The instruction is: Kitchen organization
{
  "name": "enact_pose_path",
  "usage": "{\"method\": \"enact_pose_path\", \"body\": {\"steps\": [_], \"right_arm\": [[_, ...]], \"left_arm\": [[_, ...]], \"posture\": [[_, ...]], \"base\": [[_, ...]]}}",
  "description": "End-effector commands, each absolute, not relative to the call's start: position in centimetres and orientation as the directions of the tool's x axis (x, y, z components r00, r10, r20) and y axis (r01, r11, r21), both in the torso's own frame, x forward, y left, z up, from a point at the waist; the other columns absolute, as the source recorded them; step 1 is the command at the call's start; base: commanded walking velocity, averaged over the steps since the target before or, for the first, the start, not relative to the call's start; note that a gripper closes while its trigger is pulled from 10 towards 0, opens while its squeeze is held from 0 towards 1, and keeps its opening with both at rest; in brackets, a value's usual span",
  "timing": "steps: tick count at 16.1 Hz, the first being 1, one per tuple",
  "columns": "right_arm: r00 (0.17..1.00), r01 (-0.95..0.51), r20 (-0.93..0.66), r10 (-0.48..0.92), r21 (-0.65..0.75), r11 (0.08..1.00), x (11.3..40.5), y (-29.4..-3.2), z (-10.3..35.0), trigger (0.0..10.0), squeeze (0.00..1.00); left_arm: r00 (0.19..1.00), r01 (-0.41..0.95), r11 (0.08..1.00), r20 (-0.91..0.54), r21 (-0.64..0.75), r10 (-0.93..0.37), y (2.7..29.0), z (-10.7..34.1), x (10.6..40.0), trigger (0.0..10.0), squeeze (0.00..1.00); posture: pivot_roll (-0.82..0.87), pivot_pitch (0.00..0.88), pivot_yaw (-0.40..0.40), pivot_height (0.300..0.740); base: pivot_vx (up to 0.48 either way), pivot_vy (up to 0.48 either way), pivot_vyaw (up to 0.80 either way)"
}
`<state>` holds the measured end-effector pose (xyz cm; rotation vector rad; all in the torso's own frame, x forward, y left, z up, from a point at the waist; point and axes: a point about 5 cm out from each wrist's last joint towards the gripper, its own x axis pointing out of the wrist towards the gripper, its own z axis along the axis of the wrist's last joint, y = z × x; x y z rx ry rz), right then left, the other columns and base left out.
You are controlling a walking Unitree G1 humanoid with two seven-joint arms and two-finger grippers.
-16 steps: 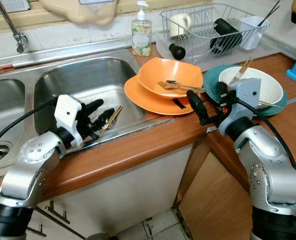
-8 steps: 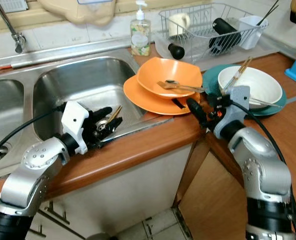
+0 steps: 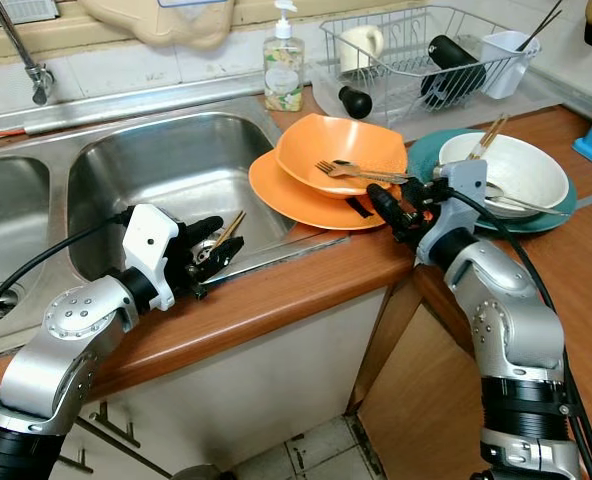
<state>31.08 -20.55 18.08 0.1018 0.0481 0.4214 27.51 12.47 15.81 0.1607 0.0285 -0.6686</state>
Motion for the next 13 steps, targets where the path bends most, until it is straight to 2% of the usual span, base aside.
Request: {"method": "enact_pose_path", "body": {"steps": [1,7,9,11,12,13], "right_arm": [[0.898,-0.438,-0.008,0.44,0.085,0.895,31.07,-20.1,18.55,10.0,0.0],[0.875,-0.484,0.0,0.485,0.068,0.872,30.25,-19.7,18.7,10.0,0.0],[0.87,-0.492,-0.002,0.493,0.068,0.868,30.17,-19.57,18.62,8.9,0.0],[0.876,-0.48,-0.01,0.482,0.059,0.875,30.43,-19.44,18.54,9.5,0.0],[0.88,-0.473,-0.009,0.474,0.055,0.879,30.55,-19.41,18.56,9.1,0.0],[0.887,-0.462,0.0,0.463,0.049,0.886,30.78,-19.29,18.67,7.4,0.0]], "left_arm": [[0.791,0.61,0.776,-0.079,0.162,-0.606,12.64,16.11,27.4,10.0,0.0],[0.793,0.608,0.776,-0.087,0.168,-0.603,12.54,15.93,27.42,10.0,0.0],[0.793,0.608,0.775,-0.089,0.172,-0.602,12.52,15.89,27.42,10.0,0.0],[0.795,0.606,0.775,-0.093,0.18,-0.6,12.53,15.83,27.52,10.0,0.0],[0.795,0.605,0.775,-0.095,0.182,-0.599,12.53,15.81,27.56,10.0,0.0],[0.796,0.604,0.775,-0.096,0.185,-0.597,12.5,15.79,27.61,10.0,0.0]], "posture": [[-0.02,0.0,0.045,0.74],[-0.02,0.0,0.055,0.74],[-0.02,0.0,0.057,0.74],[-0.02,0.0,0.059,0.74],[-0.02,0.0,0.06,0.74],[-0.02,0.0,0.06,0.74]], "base": [[0.0,0.0,0.0],[0.0,0.0,0.0],[0.0,0.0,0.0],[0.0,0.0,0.0],[0.0,0.0,0.0],[0.0,0.0,0.0]]}}
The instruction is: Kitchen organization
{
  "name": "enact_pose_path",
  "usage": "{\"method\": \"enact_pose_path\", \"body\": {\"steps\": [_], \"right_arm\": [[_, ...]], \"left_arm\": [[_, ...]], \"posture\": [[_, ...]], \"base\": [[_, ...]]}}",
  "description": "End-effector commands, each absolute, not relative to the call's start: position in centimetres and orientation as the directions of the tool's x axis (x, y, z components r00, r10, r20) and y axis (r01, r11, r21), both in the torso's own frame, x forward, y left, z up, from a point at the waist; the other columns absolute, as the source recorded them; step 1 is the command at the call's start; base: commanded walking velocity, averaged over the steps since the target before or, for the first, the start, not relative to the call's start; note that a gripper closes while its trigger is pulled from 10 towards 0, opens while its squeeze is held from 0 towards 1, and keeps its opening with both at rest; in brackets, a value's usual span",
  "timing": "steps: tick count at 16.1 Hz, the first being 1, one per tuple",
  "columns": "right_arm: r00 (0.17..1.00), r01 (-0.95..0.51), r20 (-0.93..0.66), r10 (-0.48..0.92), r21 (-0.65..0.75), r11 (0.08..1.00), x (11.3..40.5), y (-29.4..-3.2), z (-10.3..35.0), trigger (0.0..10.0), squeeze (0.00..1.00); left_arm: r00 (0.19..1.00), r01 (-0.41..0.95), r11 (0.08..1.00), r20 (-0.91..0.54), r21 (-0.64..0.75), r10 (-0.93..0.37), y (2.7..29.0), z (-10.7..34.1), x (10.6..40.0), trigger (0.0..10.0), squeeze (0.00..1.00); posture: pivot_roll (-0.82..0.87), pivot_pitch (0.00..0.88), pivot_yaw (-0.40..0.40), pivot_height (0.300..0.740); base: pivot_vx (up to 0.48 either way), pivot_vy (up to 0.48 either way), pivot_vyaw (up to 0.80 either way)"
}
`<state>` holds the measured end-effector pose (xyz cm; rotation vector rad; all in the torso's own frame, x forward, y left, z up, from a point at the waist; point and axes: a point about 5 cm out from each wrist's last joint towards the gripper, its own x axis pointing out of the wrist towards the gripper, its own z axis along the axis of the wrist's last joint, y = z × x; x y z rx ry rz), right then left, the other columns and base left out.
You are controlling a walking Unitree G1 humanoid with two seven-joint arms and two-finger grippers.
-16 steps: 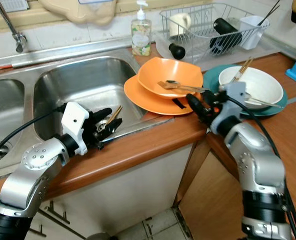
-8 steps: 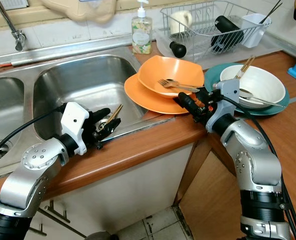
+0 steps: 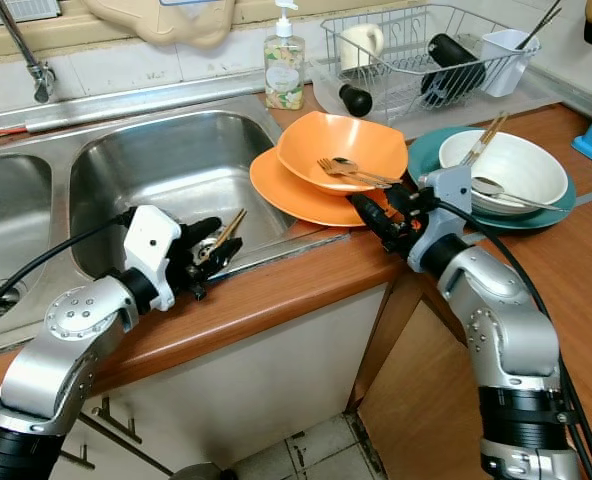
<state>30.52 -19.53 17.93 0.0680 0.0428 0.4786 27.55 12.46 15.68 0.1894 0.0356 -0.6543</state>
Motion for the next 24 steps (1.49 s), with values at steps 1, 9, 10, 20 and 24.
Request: {"method": "enact_pose_path", "body": {"steps": [1,9,10,20,24], "right_arm": [[0.893,-0.45,0.006,0.451,0.044,0.892,30.94,-19.29,18.73,5.8,0.0],[0.881,-0.473,0.022,0.473,0.02,0.881,31.1,-19.21,19.28,2.2,0.0],[0.877,-0.48,0.009,0.48,0.008,0.877,31.06,-19.13,19.13,1.5,0.0],[0.881,-0.472,-0.023,0.472,-0.036,0.881,31.14,-19.29,18.92,0.9,0.0],[0.888,-0.459,0.001,0.459,-0.025,0.888,31.02,-19.65,19.42,0.5,0.0]], "left_arm": [[0.797,0.603,0.775,-0.096,0.188,-0.597,12.48,15.79,27.65,10.0,0.0],[0.802,0.595,0.775,-0.105,0.21,-0.588,12.55,15.7,27.78,10.0,0.0],[0.802,0.595,0.774,-0.107,0.214,-0.587,12.55,15.71,27.8,10.0,0.0],[0.803,0.594,0.77,-0.12,0.234,-0.583,12.69,15.59,27.83,10.0,0.0],[0.804,0.593,0.768,-0.124,0.241,-0.582,12.65,15.57,27.88,10.0,0.0]], "posture": [[-0.02,0.0,0.06,0.74],[-0.02,0.0,0.059,0.74],[-0.02,0.0,0.059,0.74],[-0.01,0.0,0.061,0.74],[-0.02,0.0,0.063,0.74]], "base": [[0.0,0.0,0.0],[0.0,0.0,0.0],[0.0,0.0,0.0],[0.0,0.0,0.0],[0.0,0.0,0.0]]}}
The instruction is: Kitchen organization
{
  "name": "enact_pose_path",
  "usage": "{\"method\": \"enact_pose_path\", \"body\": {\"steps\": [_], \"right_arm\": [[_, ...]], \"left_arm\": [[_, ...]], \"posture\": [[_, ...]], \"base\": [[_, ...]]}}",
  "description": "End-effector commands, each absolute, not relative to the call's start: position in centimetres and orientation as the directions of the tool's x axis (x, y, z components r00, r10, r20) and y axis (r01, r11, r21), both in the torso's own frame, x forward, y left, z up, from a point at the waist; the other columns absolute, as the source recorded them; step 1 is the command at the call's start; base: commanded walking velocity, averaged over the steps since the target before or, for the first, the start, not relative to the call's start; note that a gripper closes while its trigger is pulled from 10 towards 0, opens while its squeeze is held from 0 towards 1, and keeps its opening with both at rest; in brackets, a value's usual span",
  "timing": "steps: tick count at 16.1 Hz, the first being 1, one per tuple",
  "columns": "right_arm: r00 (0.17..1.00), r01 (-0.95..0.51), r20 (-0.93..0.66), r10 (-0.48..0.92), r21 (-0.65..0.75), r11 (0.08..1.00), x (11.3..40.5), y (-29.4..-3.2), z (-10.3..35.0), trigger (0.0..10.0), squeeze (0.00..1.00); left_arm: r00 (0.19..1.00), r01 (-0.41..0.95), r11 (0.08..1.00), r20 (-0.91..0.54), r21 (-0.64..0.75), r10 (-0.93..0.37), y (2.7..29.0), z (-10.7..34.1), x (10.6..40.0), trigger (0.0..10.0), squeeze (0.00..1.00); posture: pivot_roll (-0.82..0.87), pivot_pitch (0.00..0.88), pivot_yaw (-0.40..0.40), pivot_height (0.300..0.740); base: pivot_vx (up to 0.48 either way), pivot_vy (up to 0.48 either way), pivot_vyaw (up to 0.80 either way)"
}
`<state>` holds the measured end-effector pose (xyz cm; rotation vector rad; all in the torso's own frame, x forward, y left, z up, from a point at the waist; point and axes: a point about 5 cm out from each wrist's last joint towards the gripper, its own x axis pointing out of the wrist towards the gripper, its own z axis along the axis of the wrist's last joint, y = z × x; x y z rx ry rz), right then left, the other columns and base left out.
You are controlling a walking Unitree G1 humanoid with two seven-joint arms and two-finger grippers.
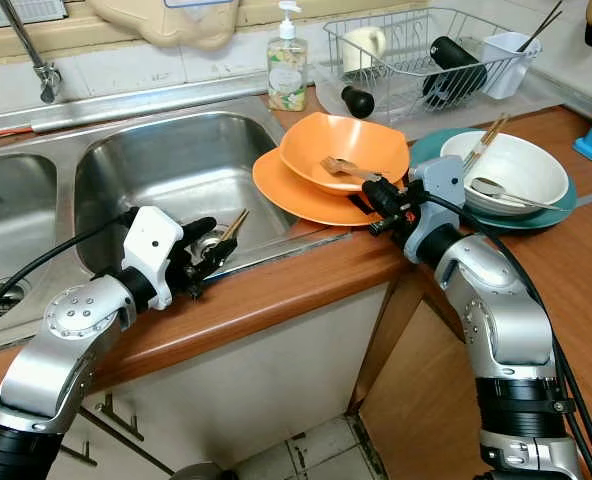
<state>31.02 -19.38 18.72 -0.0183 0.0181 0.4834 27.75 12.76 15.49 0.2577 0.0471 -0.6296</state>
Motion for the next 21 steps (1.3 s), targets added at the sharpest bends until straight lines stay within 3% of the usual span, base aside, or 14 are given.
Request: {"method": "enact_pose_path", "body": {"steps": [1,3,5,6,7,8,12,13,21], "right_arm": [[0.887,-0.462,0.017,0.462,-0.009,0.887,30.8,-19.8,19.6,0.7,0.0],[0.868,-0.496,0.044,0.495,0.019,0.868,30.3,-19.8,20.1,2.8,0.0],[0.858,-0.514,0.012,0.513,0.004,0.858,29.8,-20.0,19.9,3.1,0.0],[0.851,-0.526,-0.02,0.525,-0.013,0.851,29.4,-20.2,19.5,4.2,0.0],[0.847,-0.531,-0.039,0.53,-0.024,0.847,29.3,-20.2,19.3,5.7,0.0],[0.843,-0.537,-0.061,0.535,-0.034,0.843,29.0,-20.2,19.1,10.0,0.0],[0.876,-0.481,-0.043,0.48,-0.037,0.876,29.1,-20.9,19.4,10.0,0.0],[0.88,-0.474,-0.033,0.473,-0.032,0.88,29.2,-21.2,19.5,10.0,1.0],[0.924,-0.381,0.014,0.381,-0.019,0.925,29.5,-23.3,20.8,10.0,1.0]], "left_arm": [[0.804,0.592,0.769,-0.124,0.241,-0.581,12.6,15.6,27.9,10.0,0.0],[0.806,0.59,0.77,-0.122,0.242,-0.579,12.6,15.6,28.0,10.0,0.0],[0.806,0.59,0.771,-0.122,0.242,-0.579,12.5,15.6,28.0,10.0,0.0],[0.806,0.59,0.77,-0.123,0.241,-0.579,12.5,15.6,28.0,10.0,0.0],[0.805,0.591,0.77,-0.123,0.241,-0.58,12.4,15.5,28.0,10.0,0.0],[0.805,0.592,0.769,-0.124,0.24,-0.581,12.4,15.5,28.0,10.0,0.0],[0.801,0.597,0.767,-0.124,0.237,-0.585,12.1,15.4,28.0,10.0,0.0],[0.801,0.597,0.766,-0.125,0.239,-0.585,12.0,15.4,28.0,10.0,0.0],[0.802,0.595,0.768,-0.127,0.235,-0.583,11.8,15.2,27.9,10.0,0.0]], "posture": [[-0.02,0.0,0.063,0.74],[-0.02,0.0,0.065,0.74],[-0.03,0.0,0.067,0.74],[-0.03,0.0,0.069,0.74],[-0.03,0.0,0.07,0.74],[-0.04,0.0,0.071,0.74],[-0.04,0.0,0.071,0.74],[-0.04,0.0,0.068,0.74],[-0.04,0.0,0.061,0.74]], "base": [[0.0,0.0,0.0],[0.0,0.0,0.0],[0.0,0.0,0.0],[0.0,0.0,0.0],[0.0,0.0,0.0],[0.0,0.0,0.0],[0.0,0.0,0.0],[0.0,0.0,0.0],[0.0,0.0,0.0]]}}
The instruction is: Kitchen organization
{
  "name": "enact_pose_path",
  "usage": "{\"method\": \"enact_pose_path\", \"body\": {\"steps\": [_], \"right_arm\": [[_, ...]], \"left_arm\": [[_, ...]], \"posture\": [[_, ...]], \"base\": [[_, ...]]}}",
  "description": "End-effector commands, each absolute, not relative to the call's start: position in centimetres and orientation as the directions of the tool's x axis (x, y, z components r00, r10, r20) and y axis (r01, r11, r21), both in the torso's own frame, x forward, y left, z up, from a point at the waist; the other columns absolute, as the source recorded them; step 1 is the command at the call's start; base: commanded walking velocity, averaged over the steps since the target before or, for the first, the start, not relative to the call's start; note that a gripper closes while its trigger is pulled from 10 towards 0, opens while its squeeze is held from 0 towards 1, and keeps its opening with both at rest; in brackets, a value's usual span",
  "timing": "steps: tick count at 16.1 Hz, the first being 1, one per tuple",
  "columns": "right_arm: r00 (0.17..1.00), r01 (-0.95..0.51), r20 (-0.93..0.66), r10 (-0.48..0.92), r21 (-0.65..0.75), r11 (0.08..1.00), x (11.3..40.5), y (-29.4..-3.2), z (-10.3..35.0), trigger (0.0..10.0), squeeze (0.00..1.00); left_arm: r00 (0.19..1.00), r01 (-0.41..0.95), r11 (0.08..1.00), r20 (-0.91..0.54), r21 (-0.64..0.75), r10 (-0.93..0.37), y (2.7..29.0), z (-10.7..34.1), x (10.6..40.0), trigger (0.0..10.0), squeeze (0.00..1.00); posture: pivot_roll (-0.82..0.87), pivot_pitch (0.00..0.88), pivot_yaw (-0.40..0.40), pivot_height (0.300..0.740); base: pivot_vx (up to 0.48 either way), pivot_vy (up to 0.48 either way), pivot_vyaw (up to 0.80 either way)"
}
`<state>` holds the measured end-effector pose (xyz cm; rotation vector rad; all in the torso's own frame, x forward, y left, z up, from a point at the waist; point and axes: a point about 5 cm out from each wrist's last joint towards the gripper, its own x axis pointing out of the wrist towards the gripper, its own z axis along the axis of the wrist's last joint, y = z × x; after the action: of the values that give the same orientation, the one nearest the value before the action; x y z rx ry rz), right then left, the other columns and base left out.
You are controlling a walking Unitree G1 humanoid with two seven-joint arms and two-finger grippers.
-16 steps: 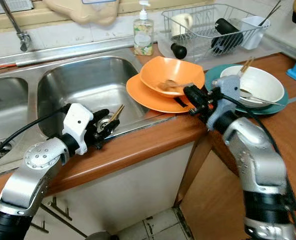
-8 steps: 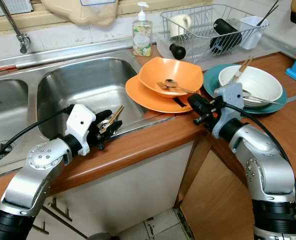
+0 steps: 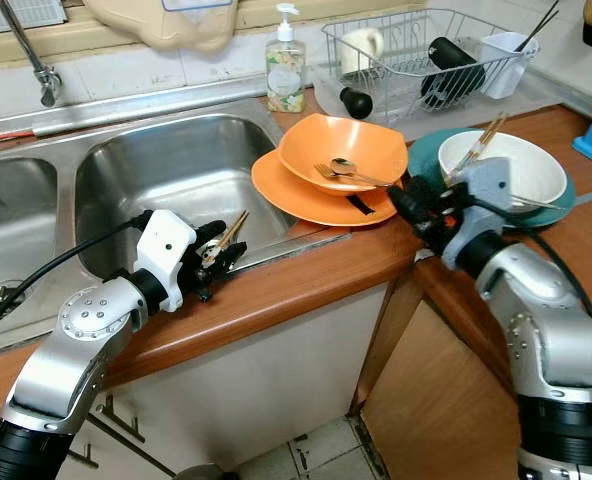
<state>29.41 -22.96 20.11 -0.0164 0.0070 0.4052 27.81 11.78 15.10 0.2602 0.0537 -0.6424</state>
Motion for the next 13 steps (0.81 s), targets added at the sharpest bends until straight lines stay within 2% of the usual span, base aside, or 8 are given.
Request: {"method": "enact_pose_path", "body": {"steps": [1,2,3,8,13], "right_arm": [[0.944,-0.328,0.033,0.328,-0.002,0.945,30.0,-23.8,21.1,10.0,1.0],[0.947,-0.319,0.034,0.319,0.0,0.948,30.1,-23.7,21.2,10.0,0.9],[0.95,-0.311,-0.001,0.311,-0.013,0.95,30.7,-23.3,20.7,10.0,0.0],[0.938,-0.343,-0.038,0.343,0.016,0.939,31.5,-22.1,19.8,10.0,0.0],[0.926,-0.375,-0.048,0.375,0.017,0.927,32.1,-20.9,19.5,10.0,0.0]], "left_arm": [[0.802,0.596,0.768,-0.126,0.234,-0.584,11.7,15.2,27.9,10.0,0.0],[0.801,0.598,0.767,-0.126,0.233,-0.586,11.7,15.2,27.9,10.0,0.0],[0.794,0.606,0.762,-0.123,0.227,-0.595,11.5,15.2,27.9,10.0,0.0],[0.754,0.655,0.729,-0.118,0.197,-0.646,11.0,15.4,27.4,10.0,0.0],[0.754,0.656,0.727,-0.123,0.203,-0.645,11.1,15.3,27.3,10.0,0.0]], "posture": [[-0.05,0.0,0.063,0.74],[-0.05,0.0,0.063,0.74],[-0.04,0.0,0.063,0.74],[-0.04,0.0,0.054,0.74],[-0.03,0.0,0.052,0.74]], "base": [[0.0,0.0,0.0],[0.0,0.0,0.0],[0.0,0.0,0.0],[0.0,0.0,0.0],[0.0,0.0,0.0]]}}
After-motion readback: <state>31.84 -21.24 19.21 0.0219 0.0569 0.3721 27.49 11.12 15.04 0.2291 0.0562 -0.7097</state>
